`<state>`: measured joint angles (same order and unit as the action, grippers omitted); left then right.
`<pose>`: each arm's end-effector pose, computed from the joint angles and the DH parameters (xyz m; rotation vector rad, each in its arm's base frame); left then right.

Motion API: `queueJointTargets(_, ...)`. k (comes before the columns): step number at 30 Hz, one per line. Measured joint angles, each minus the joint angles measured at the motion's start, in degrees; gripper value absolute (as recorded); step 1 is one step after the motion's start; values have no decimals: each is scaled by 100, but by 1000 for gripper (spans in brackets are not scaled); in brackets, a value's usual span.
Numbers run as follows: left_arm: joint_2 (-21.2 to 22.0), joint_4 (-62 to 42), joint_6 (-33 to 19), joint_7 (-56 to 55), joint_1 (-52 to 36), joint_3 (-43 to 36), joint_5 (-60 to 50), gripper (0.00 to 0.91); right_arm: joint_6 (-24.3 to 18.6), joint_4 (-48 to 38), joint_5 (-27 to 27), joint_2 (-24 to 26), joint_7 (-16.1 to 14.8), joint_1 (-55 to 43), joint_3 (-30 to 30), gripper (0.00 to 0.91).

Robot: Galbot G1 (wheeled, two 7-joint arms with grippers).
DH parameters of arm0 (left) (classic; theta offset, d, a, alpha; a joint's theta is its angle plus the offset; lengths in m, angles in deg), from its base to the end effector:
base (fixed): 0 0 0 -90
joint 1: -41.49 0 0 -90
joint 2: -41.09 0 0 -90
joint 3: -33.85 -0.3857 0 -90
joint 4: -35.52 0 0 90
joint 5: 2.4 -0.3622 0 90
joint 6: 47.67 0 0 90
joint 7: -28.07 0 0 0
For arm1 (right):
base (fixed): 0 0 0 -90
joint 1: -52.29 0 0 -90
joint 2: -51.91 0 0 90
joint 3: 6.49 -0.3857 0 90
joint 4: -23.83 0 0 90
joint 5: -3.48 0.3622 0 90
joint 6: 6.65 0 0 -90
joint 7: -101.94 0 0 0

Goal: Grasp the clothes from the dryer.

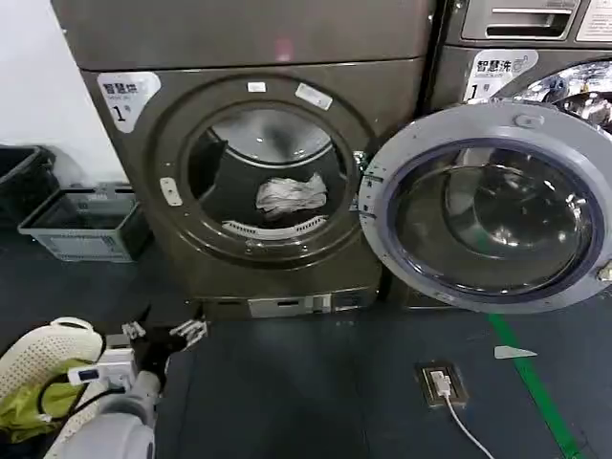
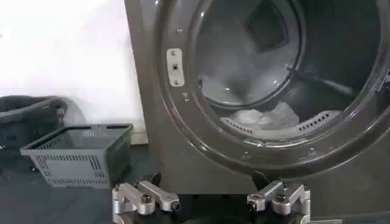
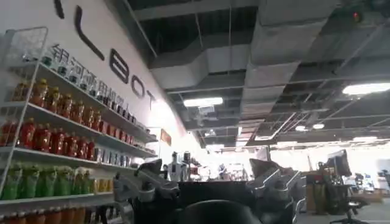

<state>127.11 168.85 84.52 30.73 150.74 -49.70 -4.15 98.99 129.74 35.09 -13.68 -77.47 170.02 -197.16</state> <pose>0.2027 0.0390 -0.2136 0.0993 -2.8215 -0.1523 -0.1126 -0.4301 -0.0756 1.7754 2.1317 -0.3747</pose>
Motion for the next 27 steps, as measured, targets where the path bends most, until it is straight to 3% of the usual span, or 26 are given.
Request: queueJointTargets(27,6,27,0,-10,-2,11,13,907,-3,-30,13,-20,48,14,17,907)
